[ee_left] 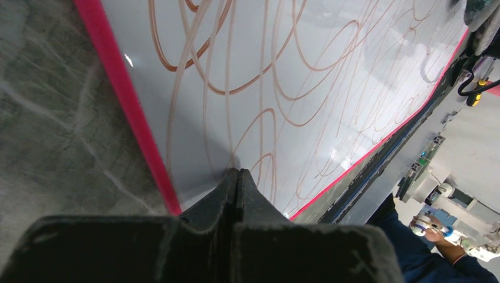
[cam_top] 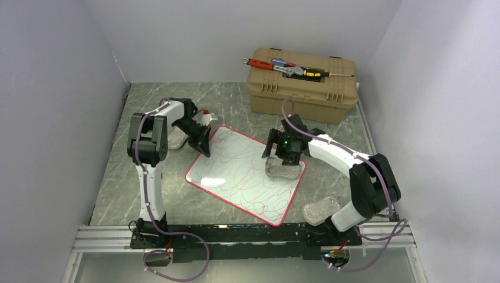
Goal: Erase the whiteboard
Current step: Hold the whiteboard at the center of the board.
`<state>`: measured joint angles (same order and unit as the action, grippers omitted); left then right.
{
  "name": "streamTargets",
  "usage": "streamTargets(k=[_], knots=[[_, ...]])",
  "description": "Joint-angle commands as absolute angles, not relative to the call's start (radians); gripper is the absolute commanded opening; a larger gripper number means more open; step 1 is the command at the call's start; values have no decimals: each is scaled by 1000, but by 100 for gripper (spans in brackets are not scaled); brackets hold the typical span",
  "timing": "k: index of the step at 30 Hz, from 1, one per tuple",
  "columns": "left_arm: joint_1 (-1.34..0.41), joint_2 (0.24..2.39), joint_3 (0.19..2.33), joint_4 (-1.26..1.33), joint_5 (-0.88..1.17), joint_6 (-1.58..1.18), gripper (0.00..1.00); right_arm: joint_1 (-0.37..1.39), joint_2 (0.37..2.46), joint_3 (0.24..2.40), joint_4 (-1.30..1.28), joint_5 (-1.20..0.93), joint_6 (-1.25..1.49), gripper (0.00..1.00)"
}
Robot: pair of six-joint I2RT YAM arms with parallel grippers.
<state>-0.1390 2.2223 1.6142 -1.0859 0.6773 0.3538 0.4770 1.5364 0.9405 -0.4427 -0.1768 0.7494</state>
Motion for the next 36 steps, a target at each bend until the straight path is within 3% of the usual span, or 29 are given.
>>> streamTargets(k=[1, 5, 10, 18, 21, 25, 36], knots=[[-131, 2219, 1619, -1032, 554, 401, 4, 555, 1552, 1083, -631, 64, 703, 99], [-119, 2207, 1647, -1055, 560, 404, 3, 700, 1664, 1226, -768, 251, 699, 100], [-91, 2214, 1668, -1068, 558, 403, 4, 751, 1780, 1302, -846, 331, 714, 98], [-83, 2210, 1660, -1039, 529, 396, 3, 760, 1833, 1276, -824, 325, 706, 74], [-83, 2231, 1660, -1031, 519, 397, 3, 737, 1848, 1244, -768, 238, 706, 55], [-84, 2256, 1658, -1024, 510, 402, 3, 657, 1812, 1168, -690, 104, 710, 1], [-103, 2266, 1709, -1039, 492, 421, 3, 474, 1585, 884, -460, -157, 718, 0]])
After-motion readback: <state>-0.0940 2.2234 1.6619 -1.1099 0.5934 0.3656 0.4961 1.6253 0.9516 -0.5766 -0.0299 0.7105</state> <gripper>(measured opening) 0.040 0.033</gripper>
